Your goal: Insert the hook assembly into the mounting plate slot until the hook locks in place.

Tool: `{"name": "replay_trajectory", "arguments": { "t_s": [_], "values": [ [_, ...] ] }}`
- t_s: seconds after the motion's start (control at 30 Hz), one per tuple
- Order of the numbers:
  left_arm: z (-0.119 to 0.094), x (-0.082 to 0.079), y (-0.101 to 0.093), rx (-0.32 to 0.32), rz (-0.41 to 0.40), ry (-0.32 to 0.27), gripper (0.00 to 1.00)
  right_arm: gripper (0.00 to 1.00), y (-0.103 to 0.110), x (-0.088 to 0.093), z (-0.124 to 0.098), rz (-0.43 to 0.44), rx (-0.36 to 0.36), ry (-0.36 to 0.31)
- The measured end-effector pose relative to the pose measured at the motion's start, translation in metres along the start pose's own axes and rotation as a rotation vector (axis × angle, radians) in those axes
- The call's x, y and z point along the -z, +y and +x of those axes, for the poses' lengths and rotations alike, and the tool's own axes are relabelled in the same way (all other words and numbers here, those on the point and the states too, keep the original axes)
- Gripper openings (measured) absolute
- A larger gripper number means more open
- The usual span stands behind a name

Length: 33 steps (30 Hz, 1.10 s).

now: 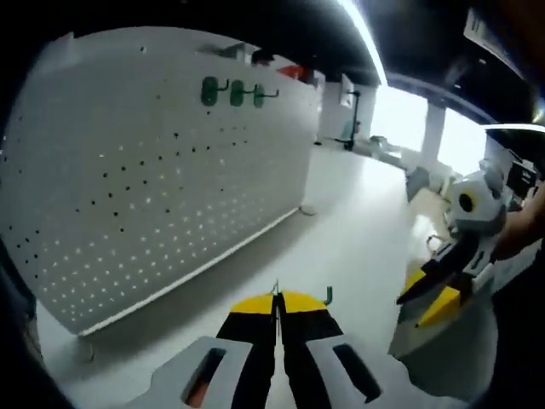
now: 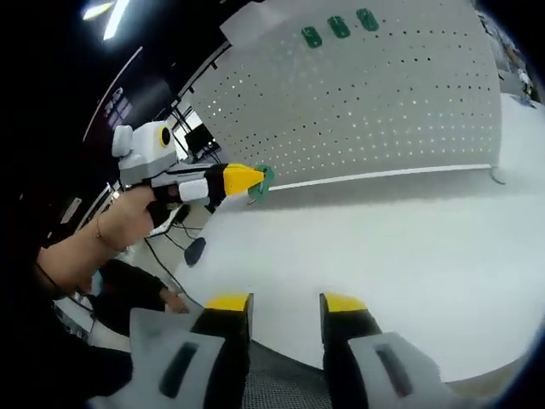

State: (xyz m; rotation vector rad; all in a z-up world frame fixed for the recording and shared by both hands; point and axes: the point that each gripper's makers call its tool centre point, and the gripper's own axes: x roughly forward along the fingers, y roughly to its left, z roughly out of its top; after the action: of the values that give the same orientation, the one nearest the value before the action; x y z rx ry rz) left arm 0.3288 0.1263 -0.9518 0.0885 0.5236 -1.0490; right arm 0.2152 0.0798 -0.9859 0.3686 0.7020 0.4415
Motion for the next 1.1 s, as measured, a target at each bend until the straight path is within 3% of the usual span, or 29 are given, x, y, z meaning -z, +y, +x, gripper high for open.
{"name": "replay_trajectory", "arguments": {
  "t_s": [0.23, 0.37, 0.67, 0.83, 1.1],
  "values": [
    [-0.005, 0.001, -0.023, 0.026, -0.073, -0.041, 0.01, 0.27, 0.011, -0.018, 0.002, 0.026, -0.021, -0.067],
    [-0.006, 0.002, -0.035, 0.062, -0.193, -0.077, 0.01, 0.26, 0.018, -0.026, 0.003, 0.021, -0.031, -0.091],
    [-0.015, 0.007, -0.045, 0.044, -0.208, -0.099, 0.01, 0.23, 0.030, -0.043, 0.008, 0.000, -0.043, -0.137],
    [-0.020, 0.002, -0.048, 0.045, -0.277, -0.145, 0.01, 0.16, 0.034, -0.056, 0.006, -0.031, -0.043, -0.186],
    [-0.022, 0.000, -0.058, 0.059, -0.318, -0.169, 0.01, 0.14, 0.037, -0.066, 0.007, -0.030, -0.050, -0.216]
  ]
}}
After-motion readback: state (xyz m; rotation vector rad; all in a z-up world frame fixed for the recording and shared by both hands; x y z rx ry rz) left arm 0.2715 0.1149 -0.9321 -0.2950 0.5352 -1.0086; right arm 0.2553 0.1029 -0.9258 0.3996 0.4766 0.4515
